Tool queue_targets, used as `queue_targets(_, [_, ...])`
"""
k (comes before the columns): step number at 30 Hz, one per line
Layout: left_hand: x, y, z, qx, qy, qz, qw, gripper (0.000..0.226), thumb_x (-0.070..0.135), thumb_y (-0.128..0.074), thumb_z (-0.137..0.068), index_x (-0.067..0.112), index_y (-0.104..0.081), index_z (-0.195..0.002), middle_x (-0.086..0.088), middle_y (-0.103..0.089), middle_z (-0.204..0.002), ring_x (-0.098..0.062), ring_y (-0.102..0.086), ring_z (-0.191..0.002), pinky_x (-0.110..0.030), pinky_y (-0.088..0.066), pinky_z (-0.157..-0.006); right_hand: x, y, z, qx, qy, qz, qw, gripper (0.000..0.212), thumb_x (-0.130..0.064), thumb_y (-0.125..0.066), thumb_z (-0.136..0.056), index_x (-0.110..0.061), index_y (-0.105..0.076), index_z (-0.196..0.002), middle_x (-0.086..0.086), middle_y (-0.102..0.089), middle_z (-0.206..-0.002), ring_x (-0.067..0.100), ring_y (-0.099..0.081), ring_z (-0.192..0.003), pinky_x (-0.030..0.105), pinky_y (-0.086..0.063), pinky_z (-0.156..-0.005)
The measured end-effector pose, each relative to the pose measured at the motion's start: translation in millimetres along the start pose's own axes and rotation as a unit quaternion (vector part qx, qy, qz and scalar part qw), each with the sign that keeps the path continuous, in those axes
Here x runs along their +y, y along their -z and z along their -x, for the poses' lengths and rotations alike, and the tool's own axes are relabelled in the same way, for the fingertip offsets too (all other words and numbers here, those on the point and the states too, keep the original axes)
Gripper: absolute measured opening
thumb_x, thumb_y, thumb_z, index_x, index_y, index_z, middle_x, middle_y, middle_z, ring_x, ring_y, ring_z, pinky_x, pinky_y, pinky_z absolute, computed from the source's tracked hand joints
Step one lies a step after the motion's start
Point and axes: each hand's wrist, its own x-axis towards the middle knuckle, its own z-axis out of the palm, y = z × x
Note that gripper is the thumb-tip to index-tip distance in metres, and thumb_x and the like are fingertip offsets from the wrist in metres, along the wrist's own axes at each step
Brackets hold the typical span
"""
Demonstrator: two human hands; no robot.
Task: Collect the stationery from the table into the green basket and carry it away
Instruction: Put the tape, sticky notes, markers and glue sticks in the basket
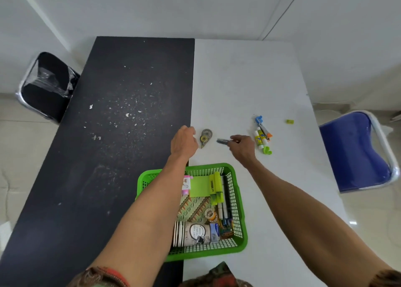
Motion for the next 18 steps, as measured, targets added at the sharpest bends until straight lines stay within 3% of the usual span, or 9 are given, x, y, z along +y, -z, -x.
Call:
queue_targets(3, [1, 12, 21, 0.023, -0.005, 0.007, 1.000, 0.023, 0.010, -0.051, -0.094, 0.011, -0.062, -0.114, -0.009, -0.056, -0.116, -0.026, -0.058, -0.101, -0.038, -0.050, -0.080, -3, -7, 43, -0.072, 0.034, -0.005, 0.997, 0.023, -0.013, -0.068, -0.078, -0.010, -0.076, -0.100, 0.008, -0.072, -0.079, 0.013, -0.060, -0.060, 0.023, -0.050, -0.058])
queue_targets(6, [2, 18, 35, 0.035, -0.004, 0.005, 0.999, 0.024, 0.010, -0.052, -0.094, 0.011, -0.063, -0.115, -0.008, -0.056, -0.115, -0.026, -0.058, -0.102, -0.037, -0.050, -0.080, 3, -25, 77, -0.121, 0.060, 0.020, 0.991, 0.017, -0.014, -0.071, -0.078, -0.016, -0.078, -0.093, 0.001, -0.071, -0.074, 0.005, -0.052, -0.051, 0.013, -0.040, -0.050])
queue_targets(10, [-6, 22, 59, 0.035, -0.002, 0.001, 0.999, 0.025, 0.009, -0.050, -0.094, 0.011, -0.063, -0.115, -0.008, -0.055, -0.114, -0.026, -0.057, -0.102, -0.035, -0.048, -0.079, 19, -49, 120, -0.198, 0.052, 0.048, 0.978, 0.008, -0.012, -0.072, -0.078, -0.019, -0.075, -0.077, 0.001, -0.071, -0.074, 0.006, -0.057, -0.058, 0.027, -0.055, -0.061])
queue_targets(13, [-14, 23, 70, 0.031, -0.001, -0.004, 1.000, 0.021, 0.008, -0.050, -0.093, 0.010, -0.064, -0.109, -0.008, -0.056, -0.110, -0.026, -0.058, -0.099, -0.038, -0.051, -0.080, 31, -61, 142, -0.215, 0.058, 0.071, 0.972, 0.021, -0.009, -0.067, -0.079, -0.024, -0.067, -0.064, -0.001, -0.071, -0.075, 0.011, -0.066, -0.071, 0.036, -0.059, -0.076])
queue_targets(16, [-19, 28, 75, 0.038, 0.003, -0.001, 0.999, 0.020, 0.008, -0.051, -0.093, 0.010, -0.064, -0.108, -0.007, -0.056, -0.111, -0.025, -0.058, -0.098, -0.039, -0.051, -0.081, 40, -66, 154, -0.214, 0.036, 0.061, 0.974, 0.006, -0.012, -0.071, -0.076, -0.013, -0.069, -0.071, 0.004, -0.073, -0.078, 0.019, -0.070, -0.076, 0.042, -0.060, -0.073])
queue_targets(18, [-22, 33, 78, 0.044, 0.001, -0.001, 0.999, 0.021, 0.009, -0.052, -0.094, 0.011, -0.064, -0.112, -0.007, -0.056, -0.112, -0.024, -0.058, -0.099, -0.037, -0.051, -0.081, 41, -67, 160, -0.210, 0.015, 0.062, 0.976, 0.014, -0.019, -0.078, -0.074, -0.011, -0.067, -0.071, 0.009, -0.072, -0.078, 0.021, -0.070, -0.073, 0.041, -0.060, -0.072])
